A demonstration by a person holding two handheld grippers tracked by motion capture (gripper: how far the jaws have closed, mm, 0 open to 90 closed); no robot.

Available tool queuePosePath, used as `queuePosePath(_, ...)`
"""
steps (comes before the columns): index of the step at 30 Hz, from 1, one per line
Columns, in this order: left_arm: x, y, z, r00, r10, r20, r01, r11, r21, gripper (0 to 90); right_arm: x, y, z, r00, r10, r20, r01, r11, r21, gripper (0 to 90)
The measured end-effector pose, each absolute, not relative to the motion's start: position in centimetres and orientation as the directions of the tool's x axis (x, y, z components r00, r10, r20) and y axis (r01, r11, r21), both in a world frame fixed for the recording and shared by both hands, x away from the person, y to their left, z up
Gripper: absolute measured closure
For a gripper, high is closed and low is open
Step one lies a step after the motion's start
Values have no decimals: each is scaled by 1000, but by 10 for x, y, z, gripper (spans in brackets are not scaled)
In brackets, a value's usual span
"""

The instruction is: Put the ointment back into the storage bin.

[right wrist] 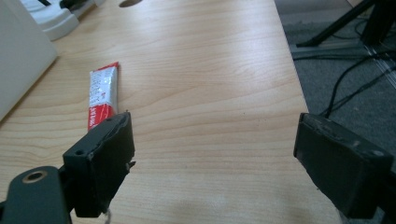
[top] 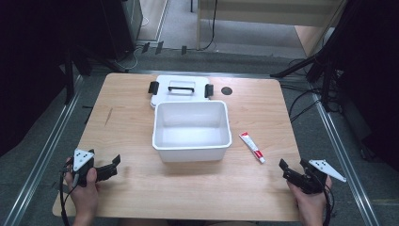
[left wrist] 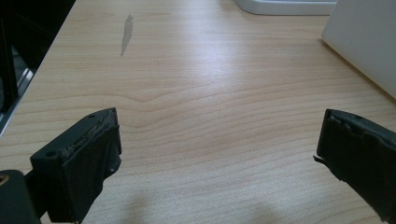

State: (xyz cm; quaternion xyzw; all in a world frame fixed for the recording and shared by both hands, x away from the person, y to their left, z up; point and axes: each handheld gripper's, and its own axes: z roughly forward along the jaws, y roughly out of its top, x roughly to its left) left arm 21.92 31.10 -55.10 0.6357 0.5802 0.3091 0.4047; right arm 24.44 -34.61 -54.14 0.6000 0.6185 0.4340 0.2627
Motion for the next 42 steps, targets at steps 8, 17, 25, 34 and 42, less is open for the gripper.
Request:
queuePosePath(8, 219, 310, -551, 138, 988, -71, 486, -5, 874, 7, 244, -331, -517, -213, 969, 121, 524, 9, 852, 129)
queuePosePath(17, 219, 310, -551, 137, 988, -75, 483, 0, 876, 7, 257, -327, -499, -207, 978, 31, 649, 114, 752, 177)
queuePosePath(25, 219, 310, -551, 138, 988, -73, 485, -3, 875, 7, 270, -316, -489, -278, 959, -54, 725, 246, 643, 205)
queuePosePath(34, 219, 310, -551, 139, 988, -72, 488, -5, 873, 7, 284, -305, -480, -353, 926, -133, 770, 368, 522, 198)
queuePosePath(42, 219, 310, -551, 139, 988, -73, 488, -4, 873, 7, 299, -286, -476, -423, 889, -174, 805, 457, 379, 183)
